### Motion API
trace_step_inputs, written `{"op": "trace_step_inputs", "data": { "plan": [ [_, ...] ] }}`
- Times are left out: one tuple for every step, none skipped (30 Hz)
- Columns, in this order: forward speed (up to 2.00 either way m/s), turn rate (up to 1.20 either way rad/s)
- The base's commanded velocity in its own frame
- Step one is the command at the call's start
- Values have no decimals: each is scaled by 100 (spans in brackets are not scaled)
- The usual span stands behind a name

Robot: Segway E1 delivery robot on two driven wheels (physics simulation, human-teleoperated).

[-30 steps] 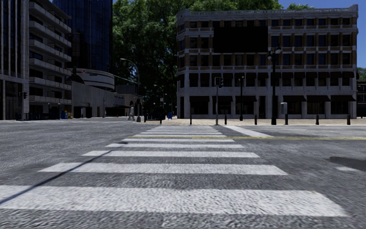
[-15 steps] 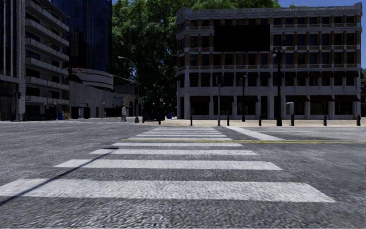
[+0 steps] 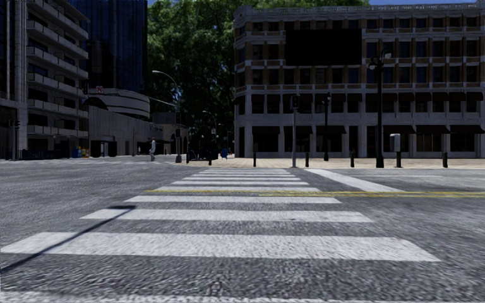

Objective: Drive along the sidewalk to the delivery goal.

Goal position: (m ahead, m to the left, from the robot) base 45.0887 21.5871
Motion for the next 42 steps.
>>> {"op": "trace_step_inputs", "data": {
  "plan": [
    [179, 0],
    [179, 0],
    [179, 0],
    [183, 0],
    [189, 0],
    [189, 0],
    [200, 0],
    [200, 0],
    [200, 0],
    [200, 0],
    [200, 0],
    [200, 0],
    [200, 0],
    [200, 0],
    [200, 0],
    [200, 0],
    [200, 0],
    [200, 0],
    [200, 0],
    [200, 0],
    [200, 0],
    [200, 0],
    [200, 0],
    [200, 0],
    [200, 0],
    [200, 0],
    [200, 0],
    [200, 0],
    [200, 0],
    [200, 0],
    [200, 0],
    [200, 0],
    [200, 0],
    [200, 0],
    [200, 0],
    [200, 0],
    [200, 0],
    [200, 0],
    [200, 0],
    [200, 0],
    [200, 0],
    [200, 0]
  ]
}}
